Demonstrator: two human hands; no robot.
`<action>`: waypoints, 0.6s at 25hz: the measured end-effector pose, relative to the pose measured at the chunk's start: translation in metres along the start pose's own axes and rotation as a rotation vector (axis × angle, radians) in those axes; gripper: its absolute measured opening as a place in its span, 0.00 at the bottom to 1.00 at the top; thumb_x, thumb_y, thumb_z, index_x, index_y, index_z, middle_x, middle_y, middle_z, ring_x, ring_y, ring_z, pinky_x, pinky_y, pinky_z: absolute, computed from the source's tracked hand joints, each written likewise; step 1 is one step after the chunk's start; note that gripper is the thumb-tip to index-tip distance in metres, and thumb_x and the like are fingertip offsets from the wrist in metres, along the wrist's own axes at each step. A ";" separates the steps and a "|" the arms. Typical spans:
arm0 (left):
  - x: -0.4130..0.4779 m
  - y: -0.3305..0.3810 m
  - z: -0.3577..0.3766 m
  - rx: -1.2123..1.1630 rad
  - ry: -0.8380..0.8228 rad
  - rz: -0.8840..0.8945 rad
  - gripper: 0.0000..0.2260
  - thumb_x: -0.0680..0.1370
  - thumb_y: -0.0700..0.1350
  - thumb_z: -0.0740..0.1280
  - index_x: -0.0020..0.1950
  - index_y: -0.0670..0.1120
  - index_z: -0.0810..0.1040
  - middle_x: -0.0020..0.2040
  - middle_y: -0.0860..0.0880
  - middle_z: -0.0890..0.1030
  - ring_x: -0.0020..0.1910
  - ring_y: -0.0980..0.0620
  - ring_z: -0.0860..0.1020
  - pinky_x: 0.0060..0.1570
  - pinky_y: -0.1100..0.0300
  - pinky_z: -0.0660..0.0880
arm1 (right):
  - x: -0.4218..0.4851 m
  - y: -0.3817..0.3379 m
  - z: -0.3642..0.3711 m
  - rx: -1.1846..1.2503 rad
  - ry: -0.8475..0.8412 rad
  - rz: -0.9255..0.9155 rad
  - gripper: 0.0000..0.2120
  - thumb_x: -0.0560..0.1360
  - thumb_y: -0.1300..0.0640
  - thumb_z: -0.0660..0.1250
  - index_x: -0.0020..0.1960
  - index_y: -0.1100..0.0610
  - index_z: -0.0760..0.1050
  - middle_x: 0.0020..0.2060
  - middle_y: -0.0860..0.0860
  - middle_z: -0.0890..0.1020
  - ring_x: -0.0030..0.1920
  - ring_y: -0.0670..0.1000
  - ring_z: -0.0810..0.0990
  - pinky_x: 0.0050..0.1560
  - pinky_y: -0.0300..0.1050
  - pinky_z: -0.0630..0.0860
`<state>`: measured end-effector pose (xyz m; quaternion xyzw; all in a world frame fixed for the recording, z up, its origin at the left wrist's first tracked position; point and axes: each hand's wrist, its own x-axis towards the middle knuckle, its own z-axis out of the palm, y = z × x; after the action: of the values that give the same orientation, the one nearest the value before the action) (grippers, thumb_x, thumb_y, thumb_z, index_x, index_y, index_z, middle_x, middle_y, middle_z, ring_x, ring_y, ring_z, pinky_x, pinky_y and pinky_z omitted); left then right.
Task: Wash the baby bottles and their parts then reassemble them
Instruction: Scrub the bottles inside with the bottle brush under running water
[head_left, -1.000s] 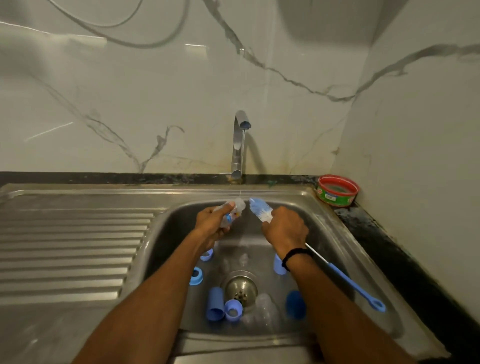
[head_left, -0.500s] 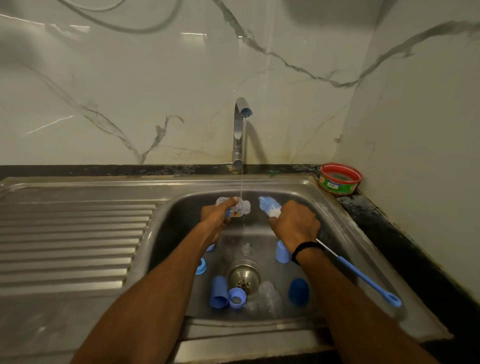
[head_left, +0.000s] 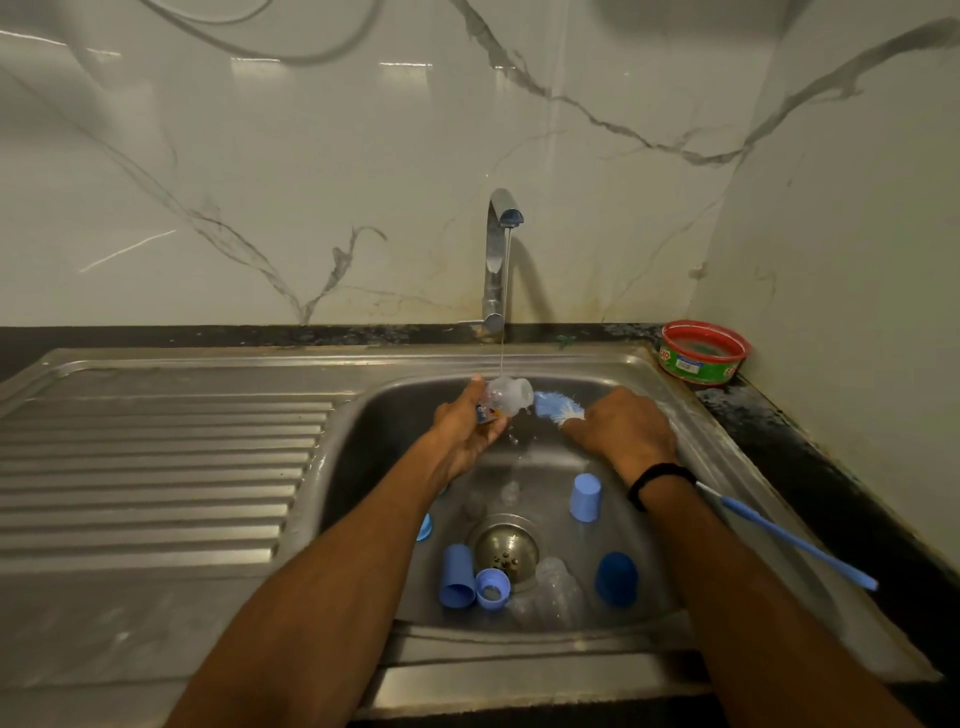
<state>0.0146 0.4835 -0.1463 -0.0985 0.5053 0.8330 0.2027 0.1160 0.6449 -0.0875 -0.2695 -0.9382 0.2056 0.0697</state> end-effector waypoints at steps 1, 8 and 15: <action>0.001 0.001 -0.002 -0.027 0.034 -0.001 0.24 0.79 0.54 0.69 0.69 0.40 0.71 0.59 0.37 0.80 0.54 0.43 0.83 0.41 0.57 0.84 | 0.003 0.002 -0.006 0.070 -0.022 -0.020 0.18 0.70 0.41 0.72 0.43 0.57 0.81 0.39 0.52 0.82 0.38 0.53 0.80 0.37 0.45 0.76; 0.010 0.007 -0.015 0.033 0.247 0.122 0.22 0.81 0.58 0.66 0.63 0.41 0.77 0.54 0.40 0.82 0.48 0.47 0.83 0.38 0.61 0.81 | -0.007 0.007 -0.052 0.386 -0.177 -0.189 0.13 0.74 0.55 0.71 0.34 0.60 0.82 0.31 0.55 0.84 0.29 0.47 0.74 0.38 0.44 0.75; 0.009 0.006 -0.009 -0.014 0.197 0.146 0.21 0.80 0.57 0.66 0.64 0.41 0.75 0.57 0.39 0.82 0.52 0.46 0.83 0.42 0.60 0.82 | 0.013 0.009 -0.021 0.248 -0.034 -0.275 0.11 0.71 0.54 0.70 0.35 0.61 0.81 0.27 0.53 0.75 0.29 0.49 0.70 0.31 0.44 0.68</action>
<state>0.0032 0.4753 -0.1488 -0.1441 0.5227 0.8354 0.0903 0.1148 0.6659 -0.0725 -0.1244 -0.9348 0.3126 0.1141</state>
